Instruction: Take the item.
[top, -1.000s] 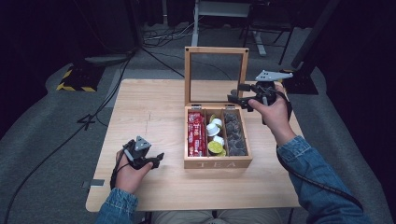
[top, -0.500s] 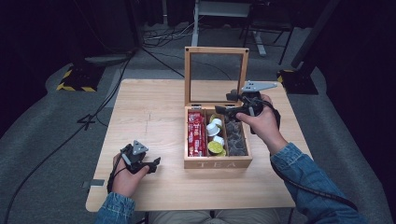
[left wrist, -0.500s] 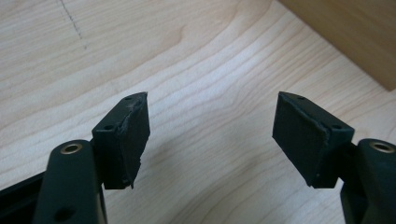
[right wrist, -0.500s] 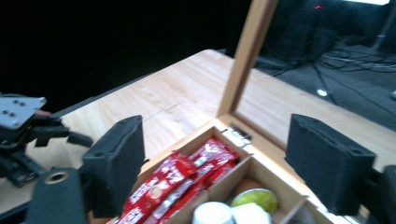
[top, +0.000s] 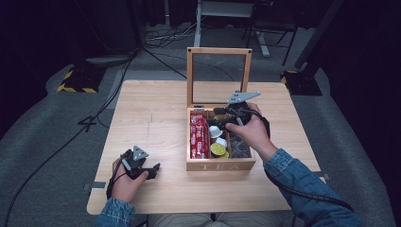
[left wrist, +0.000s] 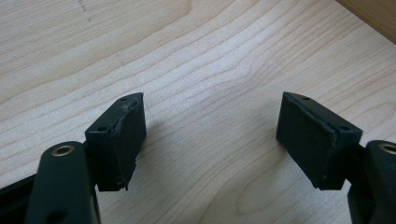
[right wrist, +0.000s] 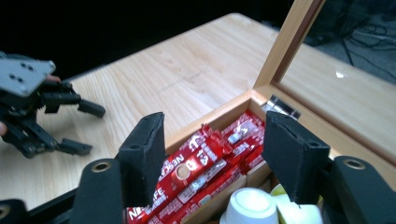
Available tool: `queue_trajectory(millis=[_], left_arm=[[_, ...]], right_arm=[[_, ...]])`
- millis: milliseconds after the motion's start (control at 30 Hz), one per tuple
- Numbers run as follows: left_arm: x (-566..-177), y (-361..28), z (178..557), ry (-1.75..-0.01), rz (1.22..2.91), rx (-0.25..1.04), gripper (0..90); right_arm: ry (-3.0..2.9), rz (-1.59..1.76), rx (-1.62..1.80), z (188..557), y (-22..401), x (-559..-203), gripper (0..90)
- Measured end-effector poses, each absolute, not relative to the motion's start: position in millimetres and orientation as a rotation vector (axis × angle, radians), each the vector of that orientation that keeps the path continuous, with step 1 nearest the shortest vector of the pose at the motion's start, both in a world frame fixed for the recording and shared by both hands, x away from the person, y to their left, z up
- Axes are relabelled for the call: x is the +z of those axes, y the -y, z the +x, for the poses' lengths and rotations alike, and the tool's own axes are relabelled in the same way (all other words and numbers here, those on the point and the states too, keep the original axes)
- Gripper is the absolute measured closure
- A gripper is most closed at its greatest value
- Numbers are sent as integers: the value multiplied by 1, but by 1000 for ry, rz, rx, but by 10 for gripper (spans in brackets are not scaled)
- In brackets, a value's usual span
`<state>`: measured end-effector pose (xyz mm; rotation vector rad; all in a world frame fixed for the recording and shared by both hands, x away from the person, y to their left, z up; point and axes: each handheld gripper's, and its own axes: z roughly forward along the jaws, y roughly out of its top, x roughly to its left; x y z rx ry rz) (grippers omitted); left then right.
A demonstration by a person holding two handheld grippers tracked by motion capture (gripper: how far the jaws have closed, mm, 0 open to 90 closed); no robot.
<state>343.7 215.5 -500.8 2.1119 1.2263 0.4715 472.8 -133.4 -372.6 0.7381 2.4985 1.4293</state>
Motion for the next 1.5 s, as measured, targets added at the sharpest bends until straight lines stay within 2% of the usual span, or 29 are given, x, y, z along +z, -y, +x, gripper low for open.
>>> queue_trajectory(millis=[367,633,1333,1367,1433,1500], left_arm=[[-503,-216,346,-1207,2093,468,231],[-504,-216,346,-1209,2089,467,232],[-504,-216,346,-1209,2089,467,231],[-504,-216,346,-1209,2090,467,231],[-503,-216,346,-1207,2092,468,231],[-503,-216,346,-1207,2092,468,232]], right_arm=[[-2610,744,1315,473,114,-398,455],[-2662,755,1184,467,94,-415,393],[-2672,767,1010,459,73,-431,357],[-2691,762,992,457,71,-431,410],[-2695,755,985,456,69,-432,419],[-2696,763,979,455,68,-432,472]])
